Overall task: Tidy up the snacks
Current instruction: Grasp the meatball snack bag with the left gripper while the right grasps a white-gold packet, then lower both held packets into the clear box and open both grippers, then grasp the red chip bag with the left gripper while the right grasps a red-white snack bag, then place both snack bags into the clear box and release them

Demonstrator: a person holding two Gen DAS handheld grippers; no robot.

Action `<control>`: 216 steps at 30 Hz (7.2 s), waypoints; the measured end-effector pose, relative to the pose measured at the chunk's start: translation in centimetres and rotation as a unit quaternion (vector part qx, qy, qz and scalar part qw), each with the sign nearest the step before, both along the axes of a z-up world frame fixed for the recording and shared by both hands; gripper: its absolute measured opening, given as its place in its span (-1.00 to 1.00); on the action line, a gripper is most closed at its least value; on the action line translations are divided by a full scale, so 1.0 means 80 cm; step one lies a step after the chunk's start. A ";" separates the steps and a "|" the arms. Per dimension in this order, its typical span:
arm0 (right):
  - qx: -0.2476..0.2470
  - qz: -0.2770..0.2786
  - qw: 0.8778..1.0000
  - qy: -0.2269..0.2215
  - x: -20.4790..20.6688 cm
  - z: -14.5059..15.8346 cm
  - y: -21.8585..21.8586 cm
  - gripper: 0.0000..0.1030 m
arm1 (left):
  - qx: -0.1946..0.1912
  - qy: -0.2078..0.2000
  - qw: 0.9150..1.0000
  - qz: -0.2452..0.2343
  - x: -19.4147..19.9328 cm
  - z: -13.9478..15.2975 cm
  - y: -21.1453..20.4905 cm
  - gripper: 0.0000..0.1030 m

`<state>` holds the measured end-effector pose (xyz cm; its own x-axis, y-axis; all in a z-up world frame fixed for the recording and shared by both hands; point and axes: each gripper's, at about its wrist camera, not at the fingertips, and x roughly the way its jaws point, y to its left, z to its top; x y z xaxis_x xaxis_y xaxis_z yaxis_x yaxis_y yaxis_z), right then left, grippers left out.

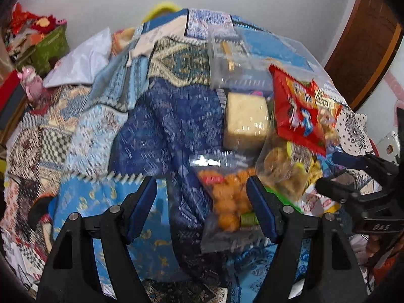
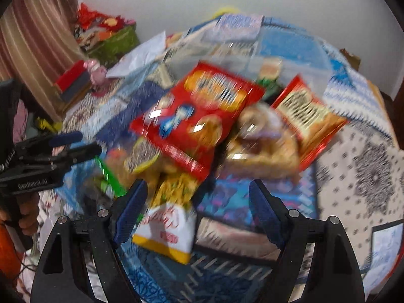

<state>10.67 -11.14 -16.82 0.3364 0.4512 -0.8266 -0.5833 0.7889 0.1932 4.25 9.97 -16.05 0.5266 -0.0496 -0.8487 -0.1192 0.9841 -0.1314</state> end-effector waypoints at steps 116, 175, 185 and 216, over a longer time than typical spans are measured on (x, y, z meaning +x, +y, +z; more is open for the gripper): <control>0.055 -0.091 0.990 -0.090 0.215 0.067 -0.066 -0.21 | -0.018 -0.053 0.996 -0.065 0.302 0.045 -0.061 0.21; 0.024 -0.030 0.999 0.002 0.143 -0.015 -0.082 0.06 | 0.009 -0.031 0.995 -0.095 0.144 -0.003 -0.129 0.10; 0.000 -0.048 0.998 -0.044 0.125 0.004 -0.086 -0.06 | 0.000 -0.058 0.995 -0.075 0.130 0.021 -0.110 0.08; 0.065 -0.088 0.981 -0.162 0.159 0.114 -0.078 -0.05 | 0.004 -0.164 0.986 -0.034 0.204 0.119 -0.065 0.08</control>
